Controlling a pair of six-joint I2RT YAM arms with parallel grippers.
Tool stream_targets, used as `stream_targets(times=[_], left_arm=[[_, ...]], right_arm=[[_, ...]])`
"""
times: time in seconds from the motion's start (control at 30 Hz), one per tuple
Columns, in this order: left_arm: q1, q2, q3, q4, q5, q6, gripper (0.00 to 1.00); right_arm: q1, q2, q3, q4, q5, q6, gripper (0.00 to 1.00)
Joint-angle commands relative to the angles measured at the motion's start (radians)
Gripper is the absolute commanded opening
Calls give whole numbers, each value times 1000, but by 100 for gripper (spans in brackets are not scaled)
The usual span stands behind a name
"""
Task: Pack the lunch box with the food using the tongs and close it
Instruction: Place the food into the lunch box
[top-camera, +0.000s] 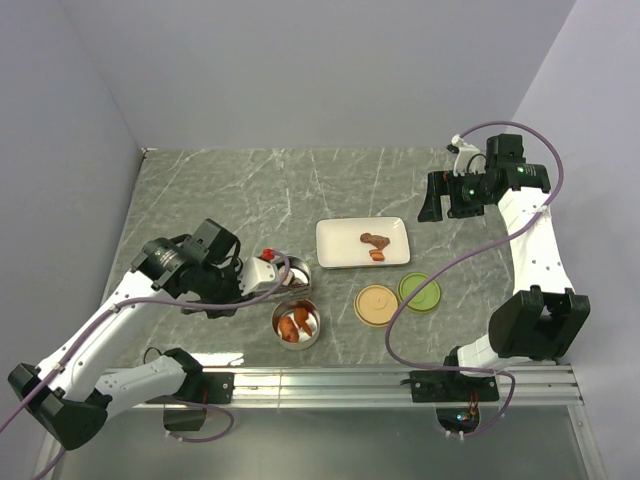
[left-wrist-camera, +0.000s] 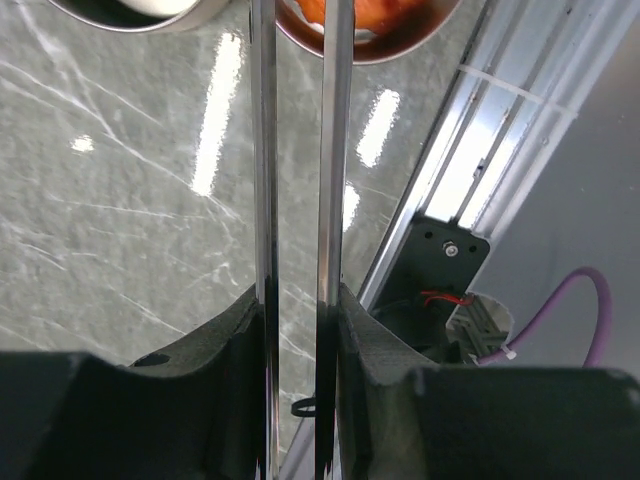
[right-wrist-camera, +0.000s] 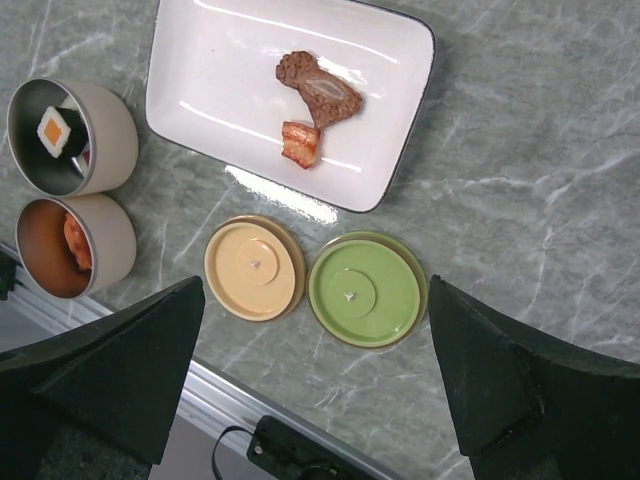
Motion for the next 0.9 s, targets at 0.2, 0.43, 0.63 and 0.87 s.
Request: stream_targets(times=[0.2, 0.43, 0.63, 0.87], left_arm=[[4, 18, -62, -39, 66, -3, 23], [4, 63, -82, -48, 109, -6, 25], [0, 101, -97, -47, 121, -4, 30], [-11, 116, -99, -50, 114, 11, 48]], right_arm=[[-5, -49, 2, -6, -14, -4, 100], [-5, -43, -3, -4, -16, -6, 100], [-5, -33, -1, -6, -16, -9, 100], [-5, -29, -1, -6, -11, -12, 100]])
